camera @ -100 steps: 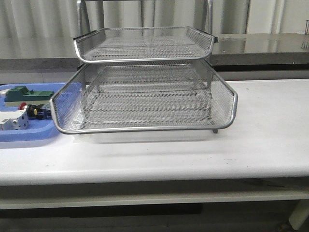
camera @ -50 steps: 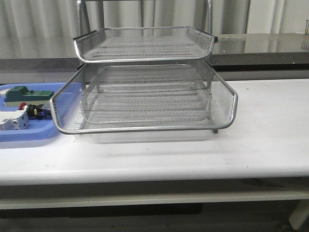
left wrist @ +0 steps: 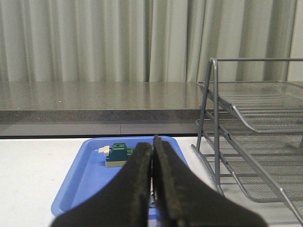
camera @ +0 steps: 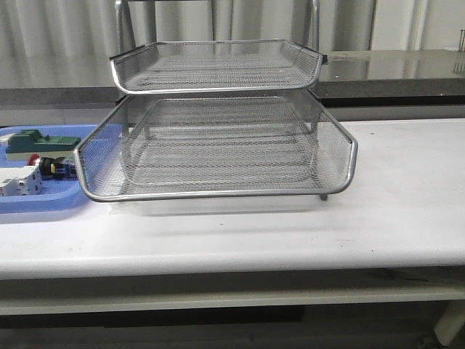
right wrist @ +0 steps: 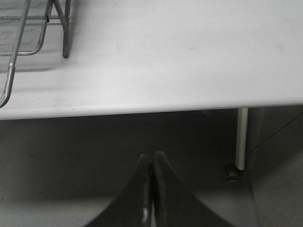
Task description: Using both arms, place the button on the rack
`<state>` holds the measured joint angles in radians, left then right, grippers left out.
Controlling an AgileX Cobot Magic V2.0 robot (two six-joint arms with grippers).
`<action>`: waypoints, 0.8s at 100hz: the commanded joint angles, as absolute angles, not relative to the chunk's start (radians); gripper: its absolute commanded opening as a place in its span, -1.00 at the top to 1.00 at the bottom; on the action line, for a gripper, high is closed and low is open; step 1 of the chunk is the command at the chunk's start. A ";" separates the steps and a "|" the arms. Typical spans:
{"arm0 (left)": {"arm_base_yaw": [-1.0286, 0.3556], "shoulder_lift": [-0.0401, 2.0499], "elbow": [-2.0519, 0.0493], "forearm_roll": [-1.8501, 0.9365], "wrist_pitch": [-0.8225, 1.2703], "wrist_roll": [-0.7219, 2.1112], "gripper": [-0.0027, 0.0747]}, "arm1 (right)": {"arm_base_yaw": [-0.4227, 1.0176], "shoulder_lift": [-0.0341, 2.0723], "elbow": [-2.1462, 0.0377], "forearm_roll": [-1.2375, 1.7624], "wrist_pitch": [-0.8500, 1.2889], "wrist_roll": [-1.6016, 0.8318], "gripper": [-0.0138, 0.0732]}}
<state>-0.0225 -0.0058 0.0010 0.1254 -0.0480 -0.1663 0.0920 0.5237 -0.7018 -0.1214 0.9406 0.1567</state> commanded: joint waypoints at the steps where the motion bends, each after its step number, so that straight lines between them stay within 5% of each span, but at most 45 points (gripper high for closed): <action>1: -0.022 -0.016 -0.017 0.088 -0.121 -0.176 0.92 | 0.086 0.526 -0.727 -0.140 0.882 0.155 0.84; 80: -0.022 0.979 -1.027 0.068 0.652 -0.080 0.92 | 0.090 0.526 -0.727 -0.140 0.882 0.155 0.84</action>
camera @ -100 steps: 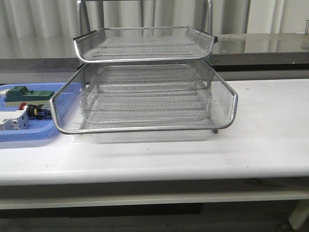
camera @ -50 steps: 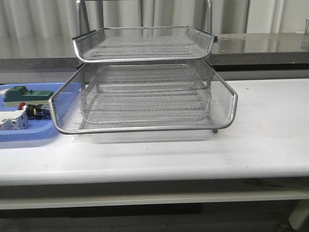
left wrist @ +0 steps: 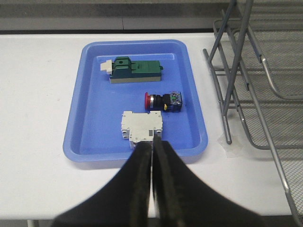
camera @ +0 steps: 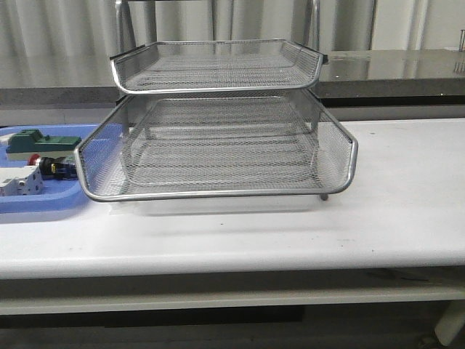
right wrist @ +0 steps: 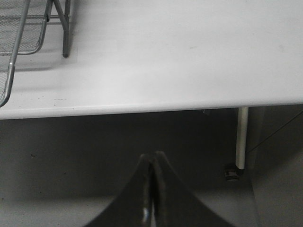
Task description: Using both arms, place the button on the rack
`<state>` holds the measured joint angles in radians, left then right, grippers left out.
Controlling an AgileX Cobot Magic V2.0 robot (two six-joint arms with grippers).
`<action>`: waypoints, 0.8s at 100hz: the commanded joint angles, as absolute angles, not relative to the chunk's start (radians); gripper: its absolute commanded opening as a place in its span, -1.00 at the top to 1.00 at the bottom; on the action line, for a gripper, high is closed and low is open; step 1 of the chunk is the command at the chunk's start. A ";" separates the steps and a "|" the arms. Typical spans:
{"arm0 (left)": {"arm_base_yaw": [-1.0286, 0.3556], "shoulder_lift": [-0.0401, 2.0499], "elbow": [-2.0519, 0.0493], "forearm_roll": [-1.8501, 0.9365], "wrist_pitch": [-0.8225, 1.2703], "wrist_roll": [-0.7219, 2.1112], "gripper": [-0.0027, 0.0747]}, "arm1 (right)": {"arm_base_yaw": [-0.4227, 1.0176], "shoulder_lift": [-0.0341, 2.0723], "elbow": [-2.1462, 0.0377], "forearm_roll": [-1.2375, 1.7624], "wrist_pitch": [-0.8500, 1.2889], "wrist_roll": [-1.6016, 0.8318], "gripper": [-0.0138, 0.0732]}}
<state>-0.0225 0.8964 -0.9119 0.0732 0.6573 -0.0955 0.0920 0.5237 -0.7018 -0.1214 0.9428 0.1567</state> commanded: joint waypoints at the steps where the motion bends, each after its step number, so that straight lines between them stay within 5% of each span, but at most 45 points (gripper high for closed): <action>1: -0.022 0.997 -1.043 0.068 0.660 -0.077 0.92 | 0.090 0.526 -0.727 -0.140 0.882 0.155 0.84; 55: -0.022 1.467 -1.371 0.070 0.793 0.131 0.81 | 0.090 0.526 -0.727 -0.140 0.882 0.155 0.84; 64: -0.022 1.475 -1.371 0.068 0.788 0.150 0.48 | 0.090 0.526 -0.727 -0.140 0.882 0.155 0.84; 80: -0.022 1.475 -1.371 0.068 0.794 0.155 -0.56 | 0.090 0.526 -0.727 -0.140 0.882 0.155 0.84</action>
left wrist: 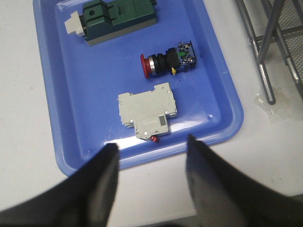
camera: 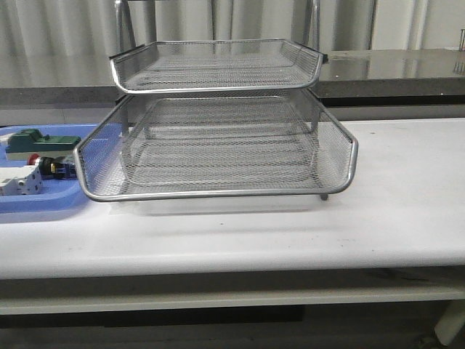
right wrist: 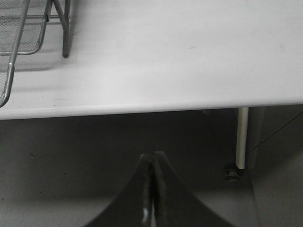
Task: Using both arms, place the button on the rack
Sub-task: 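Lower the left gripper onto the red push button in the blue tray and grasp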
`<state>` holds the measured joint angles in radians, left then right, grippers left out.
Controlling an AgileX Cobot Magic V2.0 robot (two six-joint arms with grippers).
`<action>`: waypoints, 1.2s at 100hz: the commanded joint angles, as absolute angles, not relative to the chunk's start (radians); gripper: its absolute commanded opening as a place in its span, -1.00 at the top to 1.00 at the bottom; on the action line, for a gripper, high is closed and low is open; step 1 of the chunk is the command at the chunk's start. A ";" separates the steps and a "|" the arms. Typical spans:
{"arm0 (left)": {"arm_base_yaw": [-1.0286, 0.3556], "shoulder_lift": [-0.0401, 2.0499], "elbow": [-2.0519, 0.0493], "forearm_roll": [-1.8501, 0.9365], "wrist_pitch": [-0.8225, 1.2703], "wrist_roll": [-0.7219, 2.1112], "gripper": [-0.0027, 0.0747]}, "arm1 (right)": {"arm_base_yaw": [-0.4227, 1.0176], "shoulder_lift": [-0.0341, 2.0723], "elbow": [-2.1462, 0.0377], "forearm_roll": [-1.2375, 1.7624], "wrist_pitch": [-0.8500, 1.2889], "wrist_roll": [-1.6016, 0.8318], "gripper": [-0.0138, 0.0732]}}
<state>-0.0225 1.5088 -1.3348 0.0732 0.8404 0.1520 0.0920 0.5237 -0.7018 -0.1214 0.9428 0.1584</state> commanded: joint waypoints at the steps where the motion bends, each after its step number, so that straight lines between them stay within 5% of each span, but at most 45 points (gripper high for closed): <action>1: -0.022 1.475 -1.371 0.068 0.796 0.155 -0.60 | 0.090 0.526 -0.727 -0.140 0.882 0.155 0.84; 11: -0.022 1.475 -1.371 0.068 0.801 0.155 -0.84 | 0.090 0.526 -0.727 -0.140 0.882 0.155 0.84; 65: -0.022 1.495 -1.394 0.026 0.752 0.232 -0.74 | 0.090 0.526 -0.727 -0.140 0.882 0.155 0.84; 120: -0.022 1.915 -1.866 -0.025 0.926 0.662 -0.65 | 0.090 0.526 -0.727 -0.140 0.882 0.155 0.84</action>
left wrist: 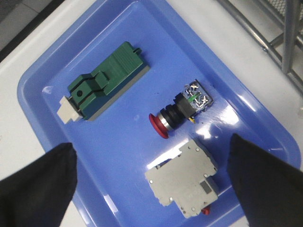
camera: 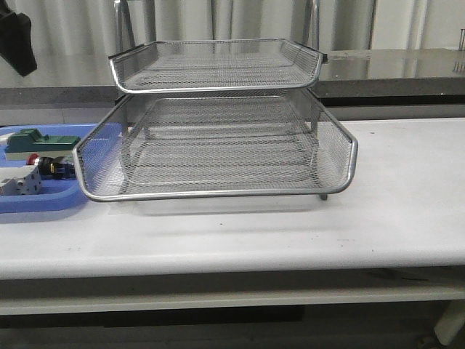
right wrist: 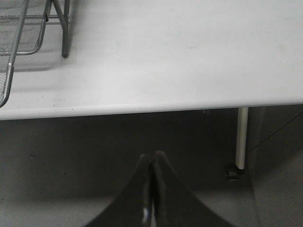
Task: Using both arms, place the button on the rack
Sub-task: 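Lower the left gripper onto the red push button in the blue tray and grasp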
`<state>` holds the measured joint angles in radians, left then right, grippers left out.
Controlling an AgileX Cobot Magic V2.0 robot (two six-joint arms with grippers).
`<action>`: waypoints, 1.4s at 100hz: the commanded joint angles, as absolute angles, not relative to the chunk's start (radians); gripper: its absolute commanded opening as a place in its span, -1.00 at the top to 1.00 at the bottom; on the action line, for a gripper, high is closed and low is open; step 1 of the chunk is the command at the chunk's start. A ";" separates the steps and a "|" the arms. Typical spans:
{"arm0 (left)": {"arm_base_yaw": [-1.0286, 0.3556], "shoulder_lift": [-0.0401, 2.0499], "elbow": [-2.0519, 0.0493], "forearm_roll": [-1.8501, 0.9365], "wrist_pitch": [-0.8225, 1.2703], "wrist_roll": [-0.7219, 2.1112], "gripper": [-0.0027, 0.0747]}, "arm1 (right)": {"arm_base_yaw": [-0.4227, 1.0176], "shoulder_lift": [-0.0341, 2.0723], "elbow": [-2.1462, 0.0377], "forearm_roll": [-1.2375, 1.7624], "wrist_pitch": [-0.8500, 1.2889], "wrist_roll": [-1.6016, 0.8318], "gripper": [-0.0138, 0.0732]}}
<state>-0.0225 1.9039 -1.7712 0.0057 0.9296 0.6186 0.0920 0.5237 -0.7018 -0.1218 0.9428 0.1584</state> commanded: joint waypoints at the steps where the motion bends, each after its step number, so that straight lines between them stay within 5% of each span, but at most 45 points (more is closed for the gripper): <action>1: -0.022 1.921 -1.872 -0.028 0.929 0.671 -0.65 | 0.090 0.526 -0.727 -0.140 0.882 0.155 0.84; 46: -0.022 2.213 -2.146 -0.079 1.050 0.818 -0.65 | 0.090 0.526 -0.727 -0.140 0.882 0.155 0.84; 140: -0.022 2.357 -2.168 -0.112 1.034 0.893 -0.65 | 0.090 0.526 -0.727 -0.140 0.882 0.155 0.84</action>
<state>-0.0225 2.4107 -2.1368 -0.0888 1.0624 0.8904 0.0920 0.5237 -0.7018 -0.1218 0.9428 0.1584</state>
